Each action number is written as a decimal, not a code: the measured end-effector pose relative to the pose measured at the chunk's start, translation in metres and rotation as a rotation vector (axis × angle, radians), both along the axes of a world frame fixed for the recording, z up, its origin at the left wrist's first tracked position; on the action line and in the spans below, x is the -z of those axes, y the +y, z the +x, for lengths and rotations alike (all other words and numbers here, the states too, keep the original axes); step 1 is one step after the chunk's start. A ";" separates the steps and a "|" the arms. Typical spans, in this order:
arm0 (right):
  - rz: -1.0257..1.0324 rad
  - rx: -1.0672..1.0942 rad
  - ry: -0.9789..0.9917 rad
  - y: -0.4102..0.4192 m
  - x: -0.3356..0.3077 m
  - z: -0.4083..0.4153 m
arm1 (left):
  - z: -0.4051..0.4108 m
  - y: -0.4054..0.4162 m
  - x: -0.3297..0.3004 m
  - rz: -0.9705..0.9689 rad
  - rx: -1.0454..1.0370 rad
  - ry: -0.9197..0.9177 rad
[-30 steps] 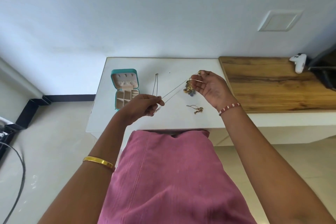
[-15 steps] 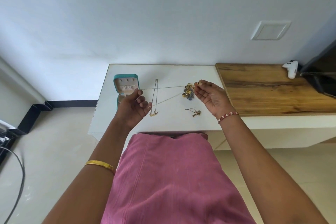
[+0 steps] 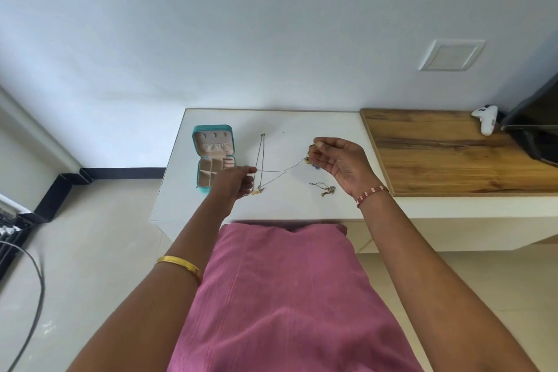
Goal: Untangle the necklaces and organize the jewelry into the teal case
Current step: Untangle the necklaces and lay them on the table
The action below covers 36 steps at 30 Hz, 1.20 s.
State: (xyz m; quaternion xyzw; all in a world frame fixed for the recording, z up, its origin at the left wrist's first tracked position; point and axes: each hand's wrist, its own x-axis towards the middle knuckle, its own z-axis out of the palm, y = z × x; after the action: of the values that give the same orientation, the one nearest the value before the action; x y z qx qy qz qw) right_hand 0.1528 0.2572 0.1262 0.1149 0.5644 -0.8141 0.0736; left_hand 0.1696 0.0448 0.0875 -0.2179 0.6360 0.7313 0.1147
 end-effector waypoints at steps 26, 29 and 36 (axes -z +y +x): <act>0.899 -0.255 0.330 -0.040 -0.028 0.016 | 0.018 0.045 -0.040 0.492 0.117 -0.212; 0.998 -0.186 0.391 -0.048 -0.015 0.026 | 0.012 0.043 -0.041 0.588 0.043 -0.211; 0.982 -0.158 0.438 -0.044 0.005 0.033 | 0.010 0.031 -0.037 0.631 0.035 -0.182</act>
State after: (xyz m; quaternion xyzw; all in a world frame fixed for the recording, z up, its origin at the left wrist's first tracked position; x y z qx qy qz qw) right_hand 0.1861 0.2132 0.1215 -0.0792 0.8874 -0.4516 -0.0468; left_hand 0.1798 0.0755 0.1248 -0.2253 0.3690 0.8677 0.2455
